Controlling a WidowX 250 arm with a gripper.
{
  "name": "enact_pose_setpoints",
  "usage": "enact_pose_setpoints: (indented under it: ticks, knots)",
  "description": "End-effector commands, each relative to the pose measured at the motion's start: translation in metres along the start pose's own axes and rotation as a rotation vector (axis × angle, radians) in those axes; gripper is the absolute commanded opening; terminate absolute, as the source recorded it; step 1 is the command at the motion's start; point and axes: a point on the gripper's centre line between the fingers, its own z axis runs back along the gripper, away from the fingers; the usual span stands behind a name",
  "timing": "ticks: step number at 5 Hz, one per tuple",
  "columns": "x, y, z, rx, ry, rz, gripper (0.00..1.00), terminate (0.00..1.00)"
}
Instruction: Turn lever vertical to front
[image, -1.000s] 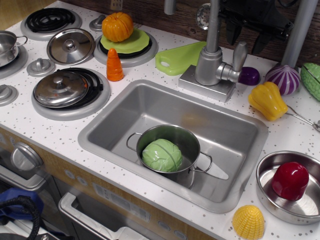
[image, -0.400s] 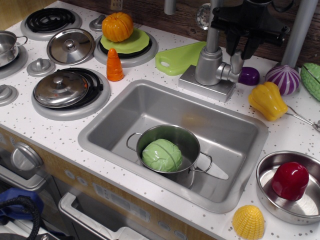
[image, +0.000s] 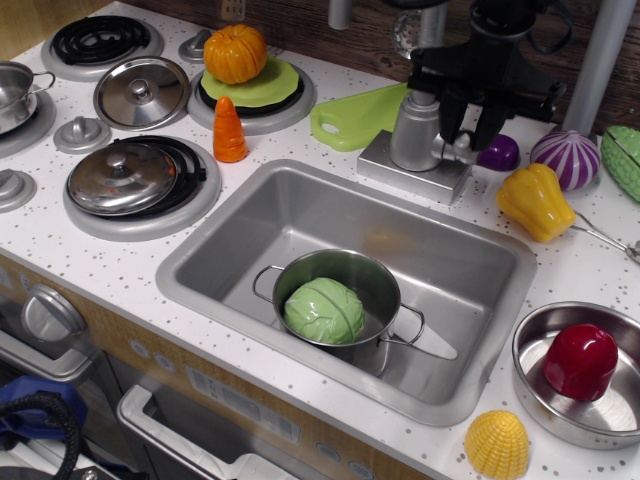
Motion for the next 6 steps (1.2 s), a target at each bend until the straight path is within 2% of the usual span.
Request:
enact_pose_setpoints:
  ticks: [1, 2, 5, 6]
  knots:
    - [0.000, -0.001, 0.002, -0.040, -0.030, 0.008, 0.00, 0.00]
    - [0.001, 0.001, -0.006, -0.054, -0.031, -0.001, 0.00, 0.00]
    - [0.008, 0.008, -0.010, -0.037, -0.010, -0.033, 0.00, 0.00]
    - [0.013, 0.009, -0.003, -0.033, -0.013, -0.058, 1.00, 0.00]
